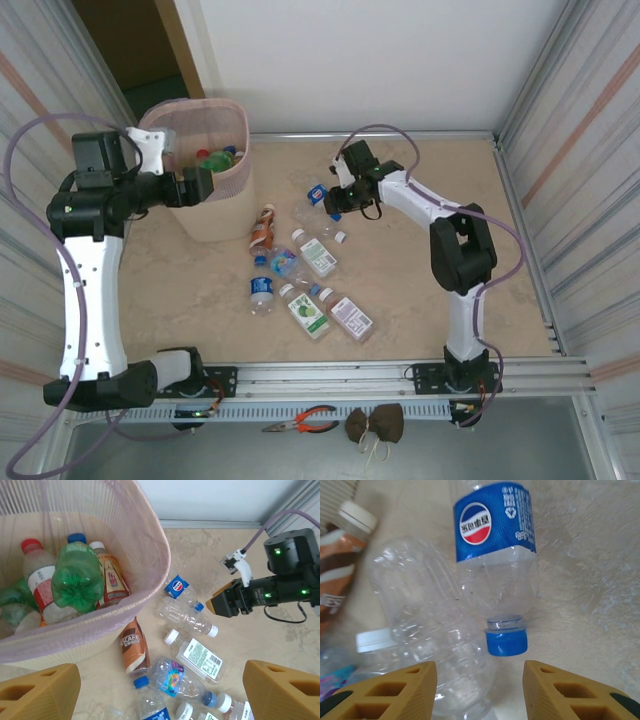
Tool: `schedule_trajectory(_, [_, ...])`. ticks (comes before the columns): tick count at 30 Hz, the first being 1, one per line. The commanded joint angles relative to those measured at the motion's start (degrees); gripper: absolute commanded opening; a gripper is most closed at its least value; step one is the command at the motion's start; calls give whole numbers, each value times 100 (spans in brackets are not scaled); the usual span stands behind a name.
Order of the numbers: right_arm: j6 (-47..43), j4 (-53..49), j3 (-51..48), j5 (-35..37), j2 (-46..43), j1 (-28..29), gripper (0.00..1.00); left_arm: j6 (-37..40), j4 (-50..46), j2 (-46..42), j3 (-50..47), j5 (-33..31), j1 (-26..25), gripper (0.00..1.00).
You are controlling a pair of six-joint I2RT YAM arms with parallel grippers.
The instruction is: Put the plastic bottles in the bin
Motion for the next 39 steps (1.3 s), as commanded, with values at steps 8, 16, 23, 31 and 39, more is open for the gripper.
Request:
schedule_trajectory(8, [-589,56,409,91,640,1,44,-135,88,-149,-249,221,46,85])
schedule_trajectory(16, [-665,41,563,219,1046,1,43,-109,136,-131,-304,228,41,85])
schedule_trajectory(23, [-734,11,678,362,1278,21,43,-126,188,-101,-357,256,45,84])
schedule_trajectory(31, [-841,-24,668,389,1217,22,34,-153,241,-95,-370,308,41,84])
schedule_trajectory(39, [-1148,168,320,845,647,10,27,-265,425,-98,-487,456,40,84])
